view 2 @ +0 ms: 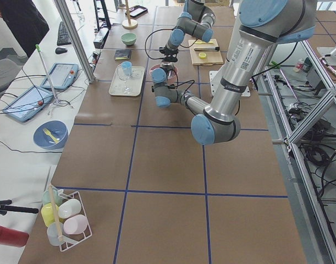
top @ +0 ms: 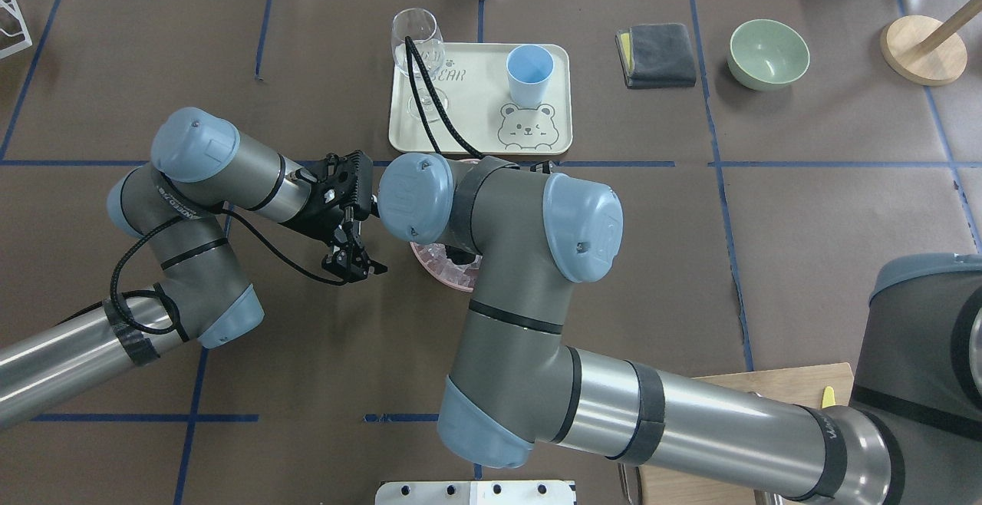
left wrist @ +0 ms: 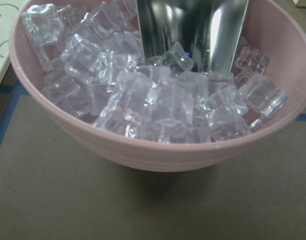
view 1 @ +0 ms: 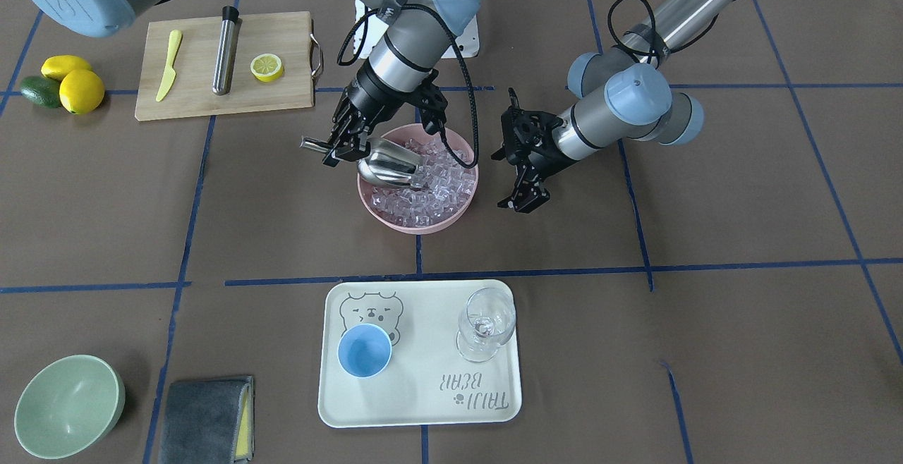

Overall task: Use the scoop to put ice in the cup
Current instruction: 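Drag the scoop through the ice and lift it full with the right gripper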

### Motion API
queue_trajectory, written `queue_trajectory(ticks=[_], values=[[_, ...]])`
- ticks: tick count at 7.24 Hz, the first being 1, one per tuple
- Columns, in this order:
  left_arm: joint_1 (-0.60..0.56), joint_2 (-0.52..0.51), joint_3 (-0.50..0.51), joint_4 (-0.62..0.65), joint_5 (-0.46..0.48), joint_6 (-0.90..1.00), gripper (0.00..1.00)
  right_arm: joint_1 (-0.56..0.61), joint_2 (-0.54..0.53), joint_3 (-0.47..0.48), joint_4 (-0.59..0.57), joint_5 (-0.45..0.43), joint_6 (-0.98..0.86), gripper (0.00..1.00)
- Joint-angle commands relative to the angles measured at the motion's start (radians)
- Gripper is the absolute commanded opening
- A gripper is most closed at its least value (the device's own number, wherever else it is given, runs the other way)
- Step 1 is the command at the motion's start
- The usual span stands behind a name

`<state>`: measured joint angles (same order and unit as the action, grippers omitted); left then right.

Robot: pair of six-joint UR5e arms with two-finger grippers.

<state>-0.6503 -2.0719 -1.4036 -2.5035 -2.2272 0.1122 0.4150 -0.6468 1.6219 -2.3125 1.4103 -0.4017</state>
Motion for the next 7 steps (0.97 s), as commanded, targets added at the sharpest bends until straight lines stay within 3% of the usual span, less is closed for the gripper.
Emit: queue_trajectory(ticks=[1,4,7], values=[[-0.009,0.003,0.0,0.0,0.0,0.003,1.0,0.007,-0.043,0.012,0.112,0.021,0.003,0.0],[-0.017,0.004,0.0,0.0,0.0,0.006,1.0,0.045,-0.147,0.094,0.267,0.1,0.003,0.0],[-0.037,0.004,-0.002,0.0,0.0,0.006,1.0,0.07,-0.287,0.145,0.526,0.177,0.015,0.0]])
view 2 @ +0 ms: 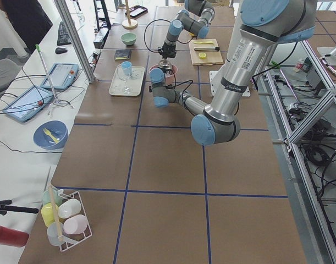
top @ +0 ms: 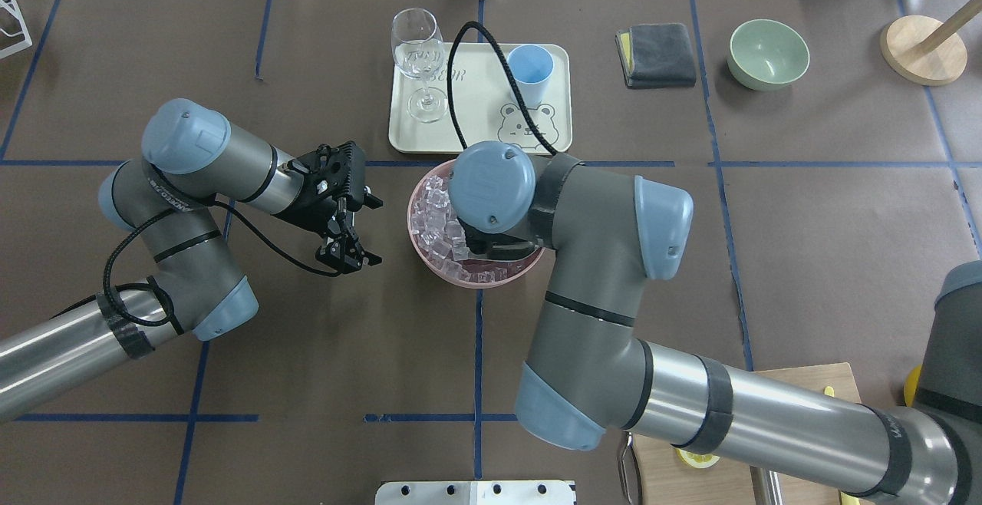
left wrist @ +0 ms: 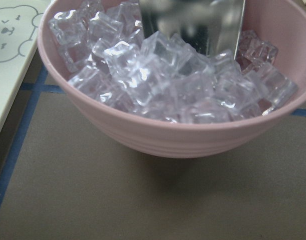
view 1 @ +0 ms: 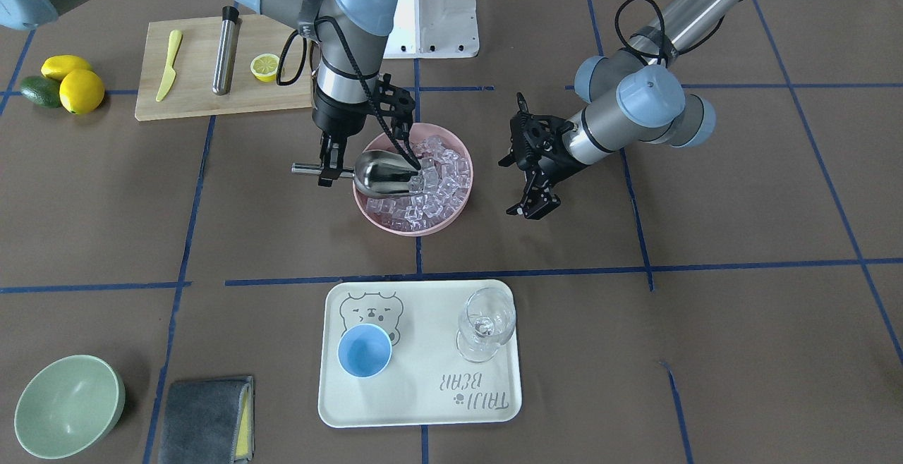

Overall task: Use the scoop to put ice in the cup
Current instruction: 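Drag the scoop through the ice and lift it full with the right gripper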

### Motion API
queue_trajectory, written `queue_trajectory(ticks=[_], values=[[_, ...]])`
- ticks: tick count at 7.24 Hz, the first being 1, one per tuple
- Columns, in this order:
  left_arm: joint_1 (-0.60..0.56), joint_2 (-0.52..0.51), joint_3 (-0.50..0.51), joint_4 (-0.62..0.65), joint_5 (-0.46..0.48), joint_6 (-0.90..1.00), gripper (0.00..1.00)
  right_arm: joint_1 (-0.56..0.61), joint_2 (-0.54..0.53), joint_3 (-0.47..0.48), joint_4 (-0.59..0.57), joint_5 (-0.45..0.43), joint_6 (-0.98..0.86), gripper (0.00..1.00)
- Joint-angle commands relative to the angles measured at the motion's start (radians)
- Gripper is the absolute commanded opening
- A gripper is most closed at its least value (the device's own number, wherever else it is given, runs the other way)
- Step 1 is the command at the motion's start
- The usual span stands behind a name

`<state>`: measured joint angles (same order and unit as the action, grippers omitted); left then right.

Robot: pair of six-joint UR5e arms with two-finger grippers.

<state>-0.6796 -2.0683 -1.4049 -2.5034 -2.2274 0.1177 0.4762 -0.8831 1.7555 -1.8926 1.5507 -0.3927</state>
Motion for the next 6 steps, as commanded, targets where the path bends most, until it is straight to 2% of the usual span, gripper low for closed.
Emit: queue_trajectory(ticks=[1,3,6], values=[[-0.008,0.0,-0.002,0.0,0.0,0.002,1.0,0.009,-0.06,0.012,0.125,0.042,0.008,0.0],[-0.008,0.0,-0.002,0.0,0.0,0.005,1.0,0.01,-0.06,0.018,0.139,0.057,0.008,0.0],[-0.029,0.002,-0.002,0.002,-0.001,0.005,1.0,0.01,-0.108,0.016,0.285,0.1,0.037,0.0]])
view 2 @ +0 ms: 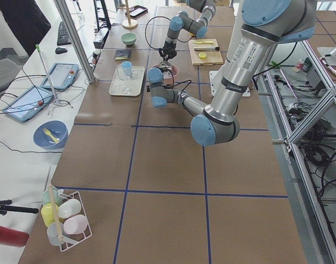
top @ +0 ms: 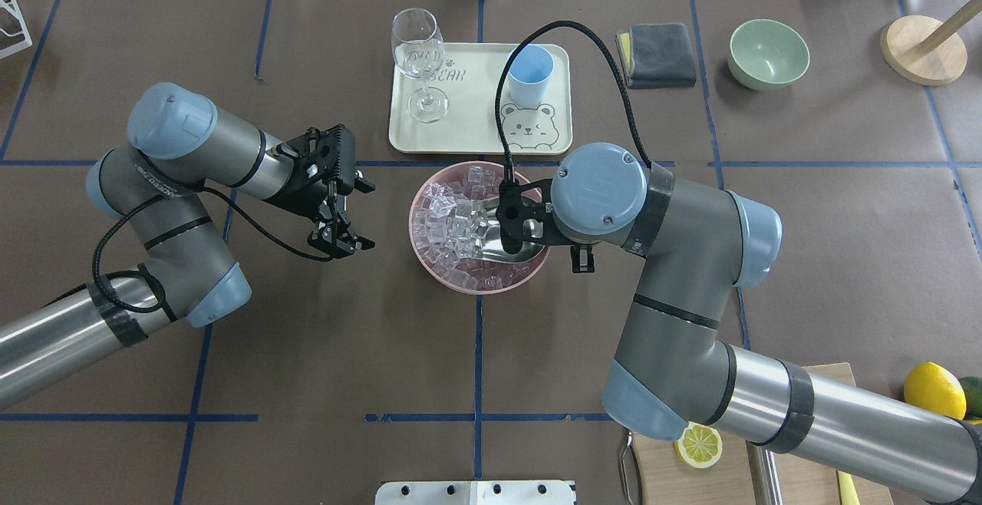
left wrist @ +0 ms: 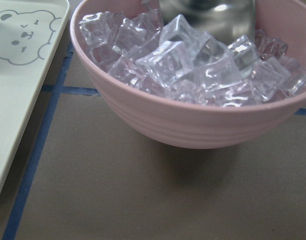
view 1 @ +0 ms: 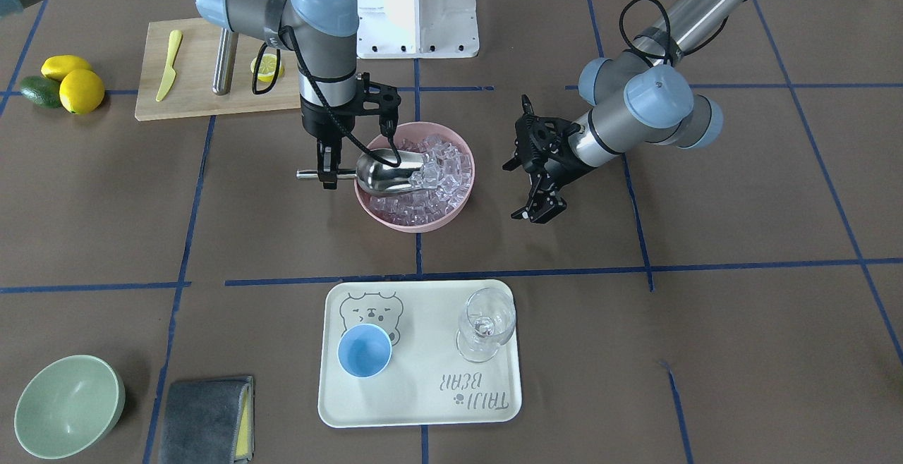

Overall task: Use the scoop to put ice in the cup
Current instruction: 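Drag the scoop through the ice and lift it full with the right gripper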

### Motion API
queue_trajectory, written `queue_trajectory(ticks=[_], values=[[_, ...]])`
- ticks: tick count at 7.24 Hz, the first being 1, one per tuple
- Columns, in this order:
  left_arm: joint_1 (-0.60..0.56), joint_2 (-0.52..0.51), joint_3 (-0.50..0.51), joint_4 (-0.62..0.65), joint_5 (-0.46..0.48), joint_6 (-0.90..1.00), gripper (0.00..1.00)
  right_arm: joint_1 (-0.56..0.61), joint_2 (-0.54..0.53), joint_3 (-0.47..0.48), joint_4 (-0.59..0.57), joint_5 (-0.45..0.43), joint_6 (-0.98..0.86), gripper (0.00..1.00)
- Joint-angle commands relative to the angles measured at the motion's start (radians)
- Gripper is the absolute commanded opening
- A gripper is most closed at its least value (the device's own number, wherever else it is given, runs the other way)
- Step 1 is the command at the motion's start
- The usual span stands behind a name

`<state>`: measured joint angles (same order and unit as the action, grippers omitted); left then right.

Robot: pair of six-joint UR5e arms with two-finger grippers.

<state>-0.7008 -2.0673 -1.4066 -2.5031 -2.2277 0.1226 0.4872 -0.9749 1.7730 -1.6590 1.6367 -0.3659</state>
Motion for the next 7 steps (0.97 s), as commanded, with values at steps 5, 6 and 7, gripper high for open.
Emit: queue_trajectory(ticks=[5,6,7], values=[[-0.014,0.004,0.0,0.003,0.0,0.0,1.0,0.063,-0.021,0.005,0.107,0.142,0.021,0.0],[-0.014,0.004,-0.002,0.01,-0.003,-0.001,1.0,0.089,-0.021,0.02,0.105,0.181,0.021,0.0],[-0.02,0.025,-0.012,0.013,-0.004,-0.001,1.0,0.114,-0.019,0.029,0.104,0.213,0.021,0.0]])
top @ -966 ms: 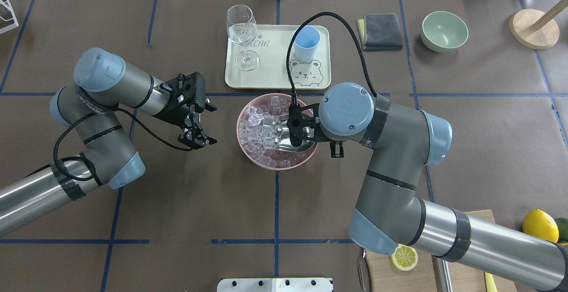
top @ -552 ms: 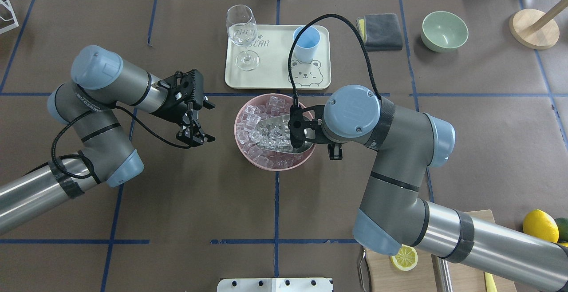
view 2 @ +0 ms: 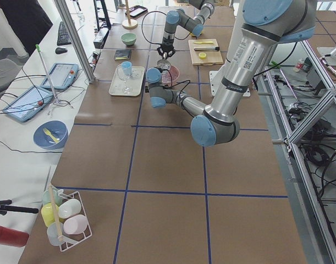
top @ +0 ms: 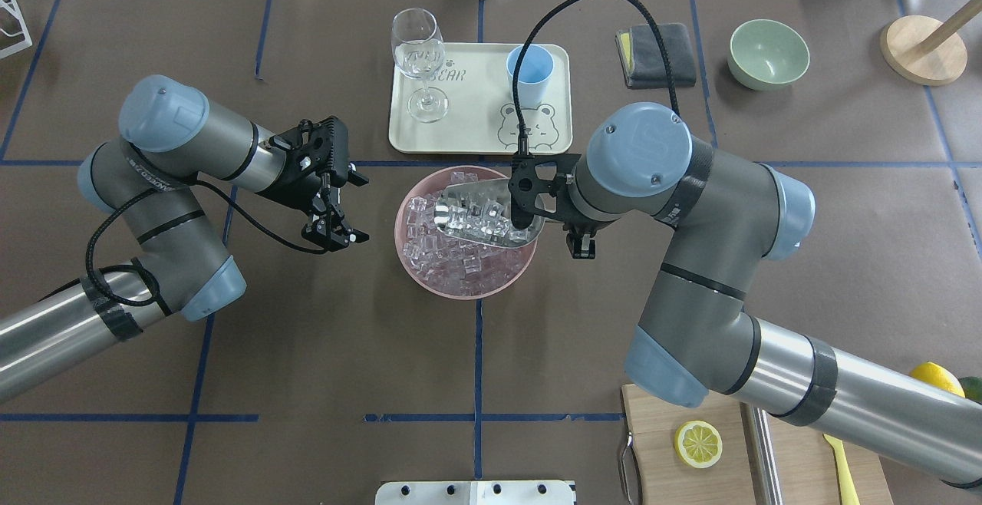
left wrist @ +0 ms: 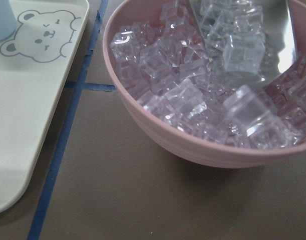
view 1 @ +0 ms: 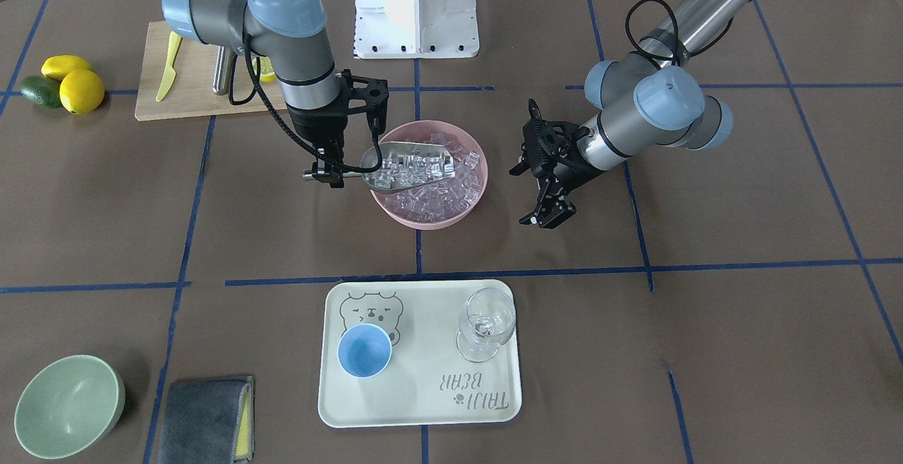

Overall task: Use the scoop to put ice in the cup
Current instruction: 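Drag the scoop through the ice and lift it full with the right gripper, then carry the full scoop to the light-blue cup with the right gripper while the left withdraws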

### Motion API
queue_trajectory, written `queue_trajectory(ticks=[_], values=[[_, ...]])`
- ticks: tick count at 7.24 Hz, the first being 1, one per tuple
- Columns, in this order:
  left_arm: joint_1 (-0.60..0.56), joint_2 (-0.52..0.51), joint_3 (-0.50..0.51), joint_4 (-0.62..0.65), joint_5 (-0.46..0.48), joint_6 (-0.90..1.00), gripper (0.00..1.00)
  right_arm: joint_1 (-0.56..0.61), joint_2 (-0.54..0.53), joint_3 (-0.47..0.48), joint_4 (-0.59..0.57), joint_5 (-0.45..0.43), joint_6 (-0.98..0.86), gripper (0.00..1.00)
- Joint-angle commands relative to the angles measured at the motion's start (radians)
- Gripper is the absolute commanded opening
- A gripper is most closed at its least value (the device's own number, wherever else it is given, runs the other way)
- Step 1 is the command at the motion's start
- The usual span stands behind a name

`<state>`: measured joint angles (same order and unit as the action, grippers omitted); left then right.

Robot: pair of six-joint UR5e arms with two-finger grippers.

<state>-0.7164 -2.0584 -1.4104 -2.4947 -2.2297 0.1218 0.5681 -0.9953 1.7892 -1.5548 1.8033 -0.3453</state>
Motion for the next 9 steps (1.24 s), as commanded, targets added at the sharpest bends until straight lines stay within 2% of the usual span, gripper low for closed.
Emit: queue_trajectory(ticks=[1,3,5,7,8,9], values=[[-0.021,0.033,-0.028,0.007,-0.001,-0.004,1.0,0.07,0.001,0.016,-0.007,0.1,0.003,0.0],[-0.105,0.092,-0.085,0.043,0.002,-0.011,1.0,0.136,-0.022,0.086,-0.072,0.13,0.031,0.0],[-0.204,0.104,-0.159,0.253,0.018,-0.01,1.0,0.206,-0.022,0.142,-0.183,0.133,0.086,0.0],[-0.294,0.158,-0.16,0.272,0.117,-0.034,1.0,0.29,-0.022,0.124,-0.259,0.133,0.217,0.0],[-0.352,0.194,-0.167,0.298,0.113,-0.036,1.0,0.314,-0.008,0.081,-0.299,0.136,0.276,0.0],[-0.427,0.216,-0.174,0.4,0.113,-0.036,1.0,0.321,0.004,0.04,-0.32,0.137,0.329,0.0]])
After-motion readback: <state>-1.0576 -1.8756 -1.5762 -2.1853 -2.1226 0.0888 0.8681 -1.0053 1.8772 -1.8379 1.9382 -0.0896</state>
